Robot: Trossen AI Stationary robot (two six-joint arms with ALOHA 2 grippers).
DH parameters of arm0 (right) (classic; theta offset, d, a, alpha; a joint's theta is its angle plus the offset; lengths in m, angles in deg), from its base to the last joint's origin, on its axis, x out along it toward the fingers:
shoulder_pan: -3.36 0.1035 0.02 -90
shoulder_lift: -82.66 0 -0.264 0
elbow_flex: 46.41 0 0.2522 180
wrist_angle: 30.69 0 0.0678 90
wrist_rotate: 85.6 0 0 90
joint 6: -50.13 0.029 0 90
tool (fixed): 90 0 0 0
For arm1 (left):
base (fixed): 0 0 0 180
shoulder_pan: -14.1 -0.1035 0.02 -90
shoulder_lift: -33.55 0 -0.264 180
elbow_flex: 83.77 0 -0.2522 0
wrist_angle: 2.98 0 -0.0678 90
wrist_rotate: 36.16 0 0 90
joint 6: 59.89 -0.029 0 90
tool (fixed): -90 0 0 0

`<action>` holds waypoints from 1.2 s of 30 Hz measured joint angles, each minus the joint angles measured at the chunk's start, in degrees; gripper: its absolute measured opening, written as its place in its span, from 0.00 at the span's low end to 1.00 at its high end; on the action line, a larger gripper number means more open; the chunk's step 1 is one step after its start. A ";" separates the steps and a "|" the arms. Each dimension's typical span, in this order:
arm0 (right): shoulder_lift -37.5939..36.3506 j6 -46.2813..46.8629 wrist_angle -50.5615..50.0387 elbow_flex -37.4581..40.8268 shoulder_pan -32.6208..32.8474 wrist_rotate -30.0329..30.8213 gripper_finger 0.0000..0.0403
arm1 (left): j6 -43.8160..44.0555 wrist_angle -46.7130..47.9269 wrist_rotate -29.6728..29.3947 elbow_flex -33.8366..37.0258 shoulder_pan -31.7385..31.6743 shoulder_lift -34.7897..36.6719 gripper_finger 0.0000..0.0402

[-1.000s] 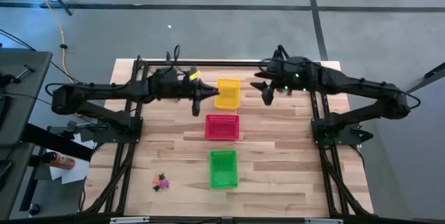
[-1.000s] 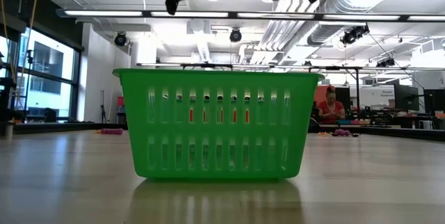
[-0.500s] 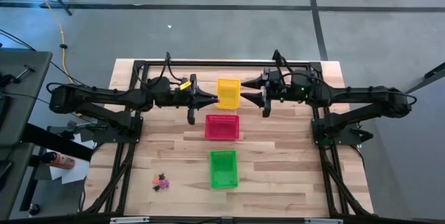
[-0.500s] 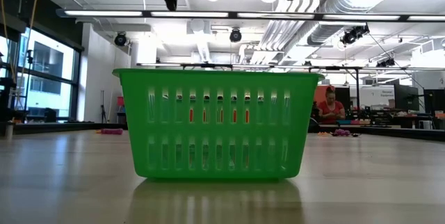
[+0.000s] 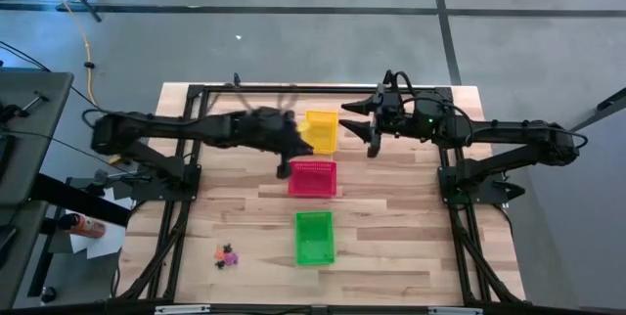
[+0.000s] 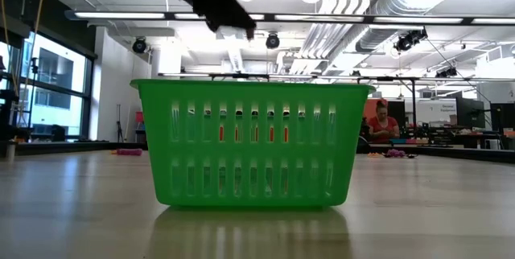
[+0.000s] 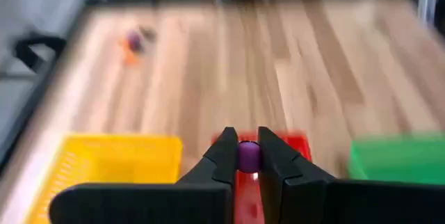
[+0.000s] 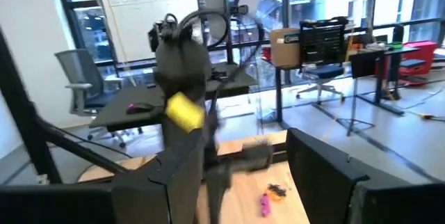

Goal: Sort Halloween decoration
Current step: Put the purple skeleton toy into the red bin

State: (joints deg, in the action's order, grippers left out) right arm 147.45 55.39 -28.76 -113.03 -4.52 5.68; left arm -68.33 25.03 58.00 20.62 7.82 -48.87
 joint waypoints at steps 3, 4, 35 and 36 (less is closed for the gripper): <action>0.02 -0.34 -0.23 0.00 0.00 1.17 0.50 | -3.10 5.22 0.26 -3.62 0.64 -6.16 0.03; 0.02 -0.31 -0.47 0.00 0.00 1.86 0.50 | -3.71 6.54 0.24 -4.19 0.78 -7.91 0.03; 0.02 -1.79 -1.93 0.00 0.00 4.46 0.50 | -3.59 18.48 -0.22 -12.74 -0.33 -12.56 0.50; 0.02 -1.87 -1.72 0.00 0.00 4.85 0.50 | -2.96 19.49 -0.25 -13.04 -1.14 -10.54 0.50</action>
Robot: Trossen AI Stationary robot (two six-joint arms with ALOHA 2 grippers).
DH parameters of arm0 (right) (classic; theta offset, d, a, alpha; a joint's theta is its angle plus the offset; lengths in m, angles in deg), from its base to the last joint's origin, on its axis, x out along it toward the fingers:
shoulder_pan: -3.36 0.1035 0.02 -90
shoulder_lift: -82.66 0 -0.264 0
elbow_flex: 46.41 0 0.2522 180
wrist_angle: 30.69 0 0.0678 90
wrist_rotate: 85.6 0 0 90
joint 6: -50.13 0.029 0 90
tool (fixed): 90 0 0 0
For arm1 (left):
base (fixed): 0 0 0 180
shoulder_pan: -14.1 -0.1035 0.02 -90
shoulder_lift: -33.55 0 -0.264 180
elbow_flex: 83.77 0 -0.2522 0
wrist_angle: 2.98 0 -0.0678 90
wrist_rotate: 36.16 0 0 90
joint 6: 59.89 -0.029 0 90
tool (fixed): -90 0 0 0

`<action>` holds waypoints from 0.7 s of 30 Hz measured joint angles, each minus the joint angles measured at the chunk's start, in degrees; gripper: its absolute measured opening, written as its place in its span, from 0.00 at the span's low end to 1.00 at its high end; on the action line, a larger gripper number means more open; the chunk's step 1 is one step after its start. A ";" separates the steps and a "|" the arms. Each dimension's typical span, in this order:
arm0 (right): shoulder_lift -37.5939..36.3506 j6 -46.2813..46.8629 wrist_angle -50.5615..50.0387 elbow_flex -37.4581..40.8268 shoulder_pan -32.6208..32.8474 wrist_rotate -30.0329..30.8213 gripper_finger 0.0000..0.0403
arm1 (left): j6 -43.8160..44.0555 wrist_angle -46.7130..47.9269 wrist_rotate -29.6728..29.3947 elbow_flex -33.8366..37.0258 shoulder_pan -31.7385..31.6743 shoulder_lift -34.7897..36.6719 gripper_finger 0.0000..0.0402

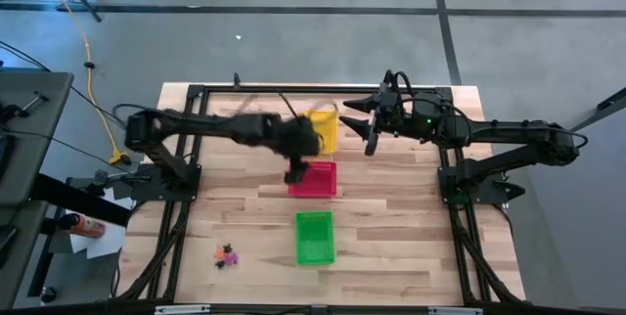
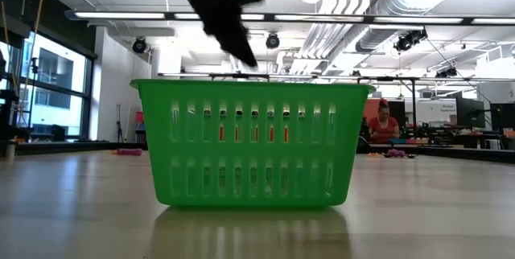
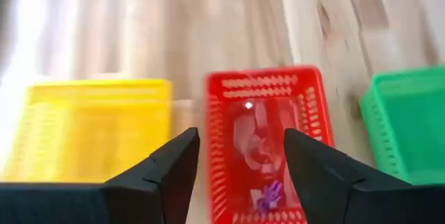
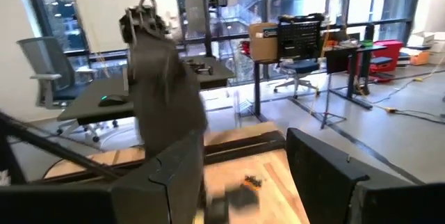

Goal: Sort Halloween decoration
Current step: Put the purple skeleton toy into the red bin

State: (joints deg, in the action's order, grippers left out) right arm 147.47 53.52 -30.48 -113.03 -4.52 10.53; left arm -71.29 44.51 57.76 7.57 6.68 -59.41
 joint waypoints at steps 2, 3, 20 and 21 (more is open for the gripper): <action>0.00 -0.01 0.05 0.00 0.00 0.81 0.50 | 2.26 -0.22 0.20 0.02 -1.84 4.60 0.50; 0.00 -0.01 0.07 0.00 0.00 0.97 0.50 | 3.39 -0.14 0.42 0.30 -2.79 7.22 0.50; 0.02 -6.38 0.03 0.00 -0.02 -6.43 0.50 | 16.53 -45.84 0.66 31.97 -4.20 38.83 0.42; 0.02 -6.24 0.03 0.00 -0.02 -6.42 0.50 | 15.95 -47.80 0.66 33.31 -4.09 38.83 0.42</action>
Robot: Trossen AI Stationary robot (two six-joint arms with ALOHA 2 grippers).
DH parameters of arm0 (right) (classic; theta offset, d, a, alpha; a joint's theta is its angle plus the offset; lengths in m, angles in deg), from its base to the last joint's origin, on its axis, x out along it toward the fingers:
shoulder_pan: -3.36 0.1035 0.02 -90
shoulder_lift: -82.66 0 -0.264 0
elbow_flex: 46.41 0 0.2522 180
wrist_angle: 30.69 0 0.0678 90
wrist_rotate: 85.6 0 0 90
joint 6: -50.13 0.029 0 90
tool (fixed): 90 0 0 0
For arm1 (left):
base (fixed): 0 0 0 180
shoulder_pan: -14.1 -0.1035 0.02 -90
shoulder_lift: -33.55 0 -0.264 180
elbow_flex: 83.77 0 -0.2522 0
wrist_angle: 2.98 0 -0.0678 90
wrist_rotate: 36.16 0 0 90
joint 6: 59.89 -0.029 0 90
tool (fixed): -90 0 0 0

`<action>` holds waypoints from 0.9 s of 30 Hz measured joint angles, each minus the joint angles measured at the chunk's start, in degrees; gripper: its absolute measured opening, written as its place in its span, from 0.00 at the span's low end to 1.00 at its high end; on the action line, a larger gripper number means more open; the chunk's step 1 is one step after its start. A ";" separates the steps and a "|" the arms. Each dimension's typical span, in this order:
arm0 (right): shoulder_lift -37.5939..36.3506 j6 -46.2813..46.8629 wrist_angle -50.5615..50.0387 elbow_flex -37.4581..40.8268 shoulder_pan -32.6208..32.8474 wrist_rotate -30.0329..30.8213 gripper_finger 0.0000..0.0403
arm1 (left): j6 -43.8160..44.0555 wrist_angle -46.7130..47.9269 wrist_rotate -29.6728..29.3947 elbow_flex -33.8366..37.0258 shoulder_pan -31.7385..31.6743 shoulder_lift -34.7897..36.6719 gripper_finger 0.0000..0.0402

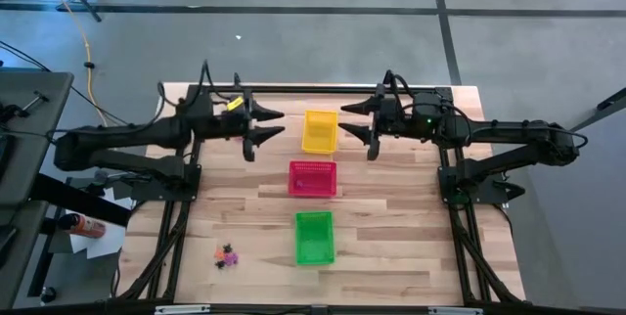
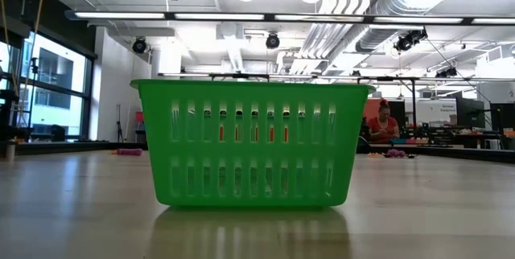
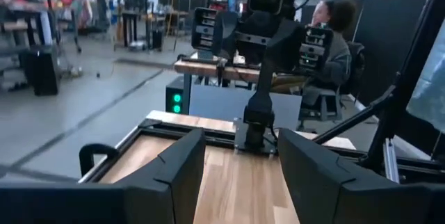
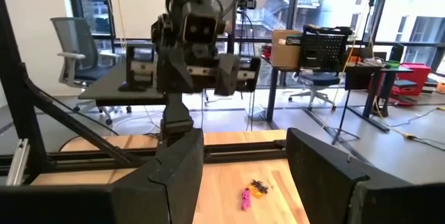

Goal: Sort Halloween decoration
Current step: Put the purple skeleton toy into the red bin

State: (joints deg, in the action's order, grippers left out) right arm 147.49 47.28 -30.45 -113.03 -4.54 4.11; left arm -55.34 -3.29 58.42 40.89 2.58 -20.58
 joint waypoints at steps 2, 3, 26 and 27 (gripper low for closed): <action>0.00 0.35 0.00 0.00 0.00 -0.02 0.50 | -0.71 -2.67 0.01 1.72 0.07 -0.02 0.43; 0.00 0.32 0.00 0.00 0.00 -0.02 0.50 | -0.67 -3.07 0.01 1.84 0.07 -0.16 0.43; 0.02 1.90 -2.28 0.00 0.00 0.24 0.50 | 0.85 64.26 -12.50 -28.20 -18.82 -16.78 0.43; 0.02 1.92 -2.80 0.00 0.01 0.24 0.50 | 0.84 67.52 -11.35 -28.63 -20.40 -19.25 0.43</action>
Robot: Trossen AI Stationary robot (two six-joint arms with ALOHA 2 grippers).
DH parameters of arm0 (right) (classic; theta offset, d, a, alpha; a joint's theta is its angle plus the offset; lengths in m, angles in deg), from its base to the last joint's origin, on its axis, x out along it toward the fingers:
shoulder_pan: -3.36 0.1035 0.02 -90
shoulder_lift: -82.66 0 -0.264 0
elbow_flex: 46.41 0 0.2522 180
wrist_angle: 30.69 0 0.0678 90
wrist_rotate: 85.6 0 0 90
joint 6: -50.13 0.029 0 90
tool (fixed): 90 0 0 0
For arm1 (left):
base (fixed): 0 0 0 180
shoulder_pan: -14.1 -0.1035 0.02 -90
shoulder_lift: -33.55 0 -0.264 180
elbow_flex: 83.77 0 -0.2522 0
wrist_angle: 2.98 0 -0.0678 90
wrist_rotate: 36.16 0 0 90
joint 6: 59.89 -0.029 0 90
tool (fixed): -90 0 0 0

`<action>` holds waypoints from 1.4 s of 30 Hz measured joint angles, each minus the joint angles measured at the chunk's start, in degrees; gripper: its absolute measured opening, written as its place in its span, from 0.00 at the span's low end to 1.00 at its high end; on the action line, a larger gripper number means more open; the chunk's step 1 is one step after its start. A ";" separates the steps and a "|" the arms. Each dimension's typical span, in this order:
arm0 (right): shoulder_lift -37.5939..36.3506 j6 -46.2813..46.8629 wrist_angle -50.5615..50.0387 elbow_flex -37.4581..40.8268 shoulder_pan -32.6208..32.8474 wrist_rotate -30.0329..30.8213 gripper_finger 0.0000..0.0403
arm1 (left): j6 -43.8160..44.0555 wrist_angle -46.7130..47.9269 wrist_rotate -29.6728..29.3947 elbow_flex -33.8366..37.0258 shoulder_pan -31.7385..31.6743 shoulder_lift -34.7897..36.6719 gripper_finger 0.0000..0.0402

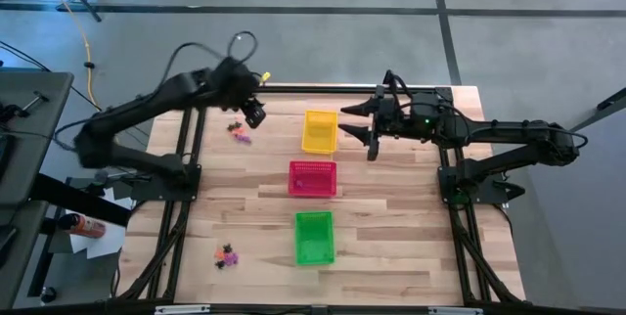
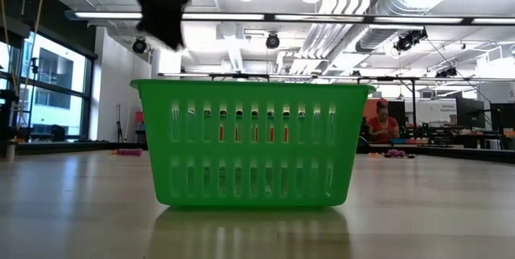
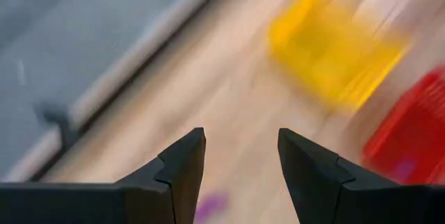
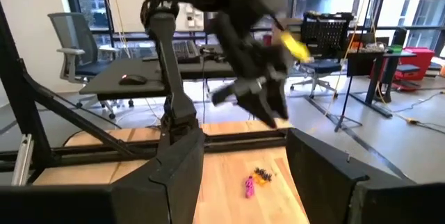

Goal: Sort Halloween decoration
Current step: Put the purple skeleton toy into the red bin

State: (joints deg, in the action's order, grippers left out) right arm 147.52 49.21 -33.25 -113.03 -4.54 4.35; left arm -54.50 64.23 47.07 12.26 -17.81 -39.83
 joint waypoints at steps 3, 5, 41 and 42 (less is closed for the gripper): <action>0.02 1.06 -1.16 0.00 0.00 0.02 0.50 | -0.13 6.92 3.52 0.09 -3.41 -6.84 0.43; 0.02 2.41 -2.07 0.00 0.01 0.02 0.50 | -1.68 10.96 4.99 0.35 -4.71 -11.74 0.43; 0.00 3.56 -9.69 0.00 0.01 0.10 0.50 | -31.20 8.72 -0.20 3.82 -2.85 -33.97 0.43; 0.00 3.54 -9.78 0.00 0.01 0.11 0.50 | -31.20 7.96 -0.77 4.85 -2.85 -33.97 0.43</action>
State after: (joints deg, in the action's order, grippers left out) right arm 147.52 52.74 -43.04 -113.03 -4.52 4.46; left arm -85.70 72.20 46.31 17.11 -20.67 -73.80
